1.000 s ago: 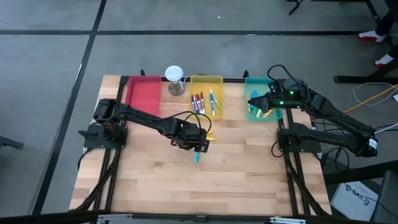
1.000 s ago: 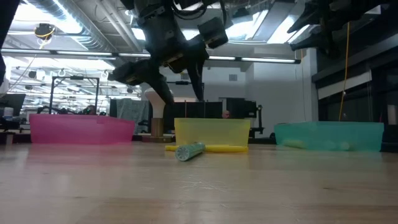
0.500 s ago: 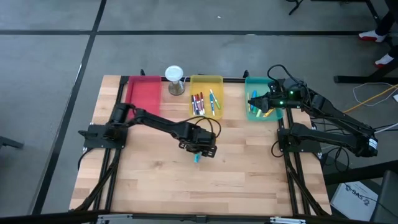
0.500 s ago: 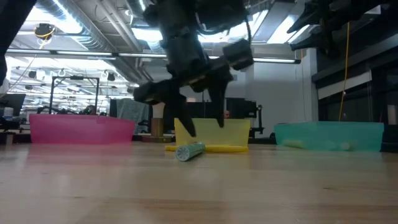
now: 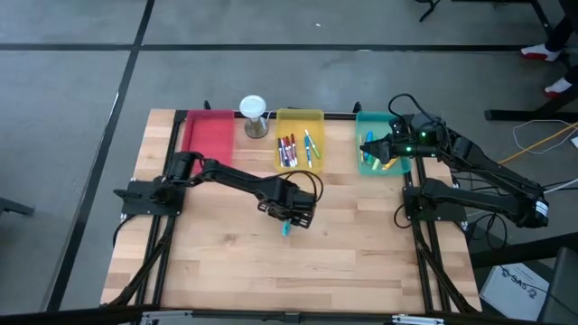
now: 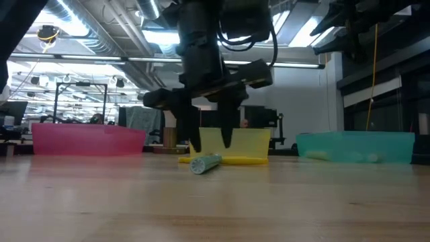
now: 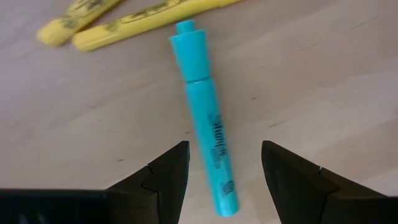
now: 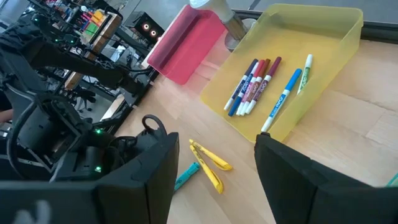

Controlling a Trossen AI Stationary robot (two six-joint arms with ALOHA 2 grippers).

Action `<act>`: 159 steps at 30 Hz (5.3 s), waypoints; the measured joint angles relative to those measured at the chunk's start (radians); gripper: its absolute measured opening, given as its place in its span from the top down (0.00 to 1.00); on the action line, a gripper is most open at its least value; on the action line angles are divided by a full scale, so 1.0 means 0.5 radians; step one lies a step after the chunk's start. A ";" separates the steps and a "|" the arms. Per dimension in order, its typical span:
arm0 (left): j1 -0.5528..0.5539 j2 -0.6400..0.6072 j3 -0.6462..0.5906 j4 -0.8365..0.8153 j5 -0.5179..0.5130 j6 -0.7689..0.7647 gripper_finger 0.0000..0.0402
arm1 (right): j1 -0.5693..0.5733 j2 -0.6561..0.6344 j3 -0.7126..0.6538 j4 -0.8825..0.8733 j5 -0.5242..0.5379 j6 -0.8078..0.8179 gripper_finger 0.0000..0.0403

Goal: Pick & Place Markers
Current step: Put the light blue highlighter into the blue bin

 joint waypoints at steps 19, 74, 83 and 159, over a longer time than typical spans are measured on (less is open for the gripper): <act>-0.020 0.080 -0.001 -0.047 -0.060 0.074 0.52 | 0.001 0.001 0.000 -0.003 -0.001 0.000 0.49; 0.016 -0.215 0.023 -0.186 -0.305 0.335 0.86 | 0.001 0.000 0.000 0.002 0.001 -0.010 0.49; 0.016 -0.585 0.022 -0.238 -0.672 0.454 0.86 | 0.001 0.001 0.000 0.011 -0.001 -0.008 0.49; 0.275 -1.372 -0.090 1.338 -0.357 2.047 0.87 | 0.787 0.997 0.418 1.917 -0.136 -0.422 0.49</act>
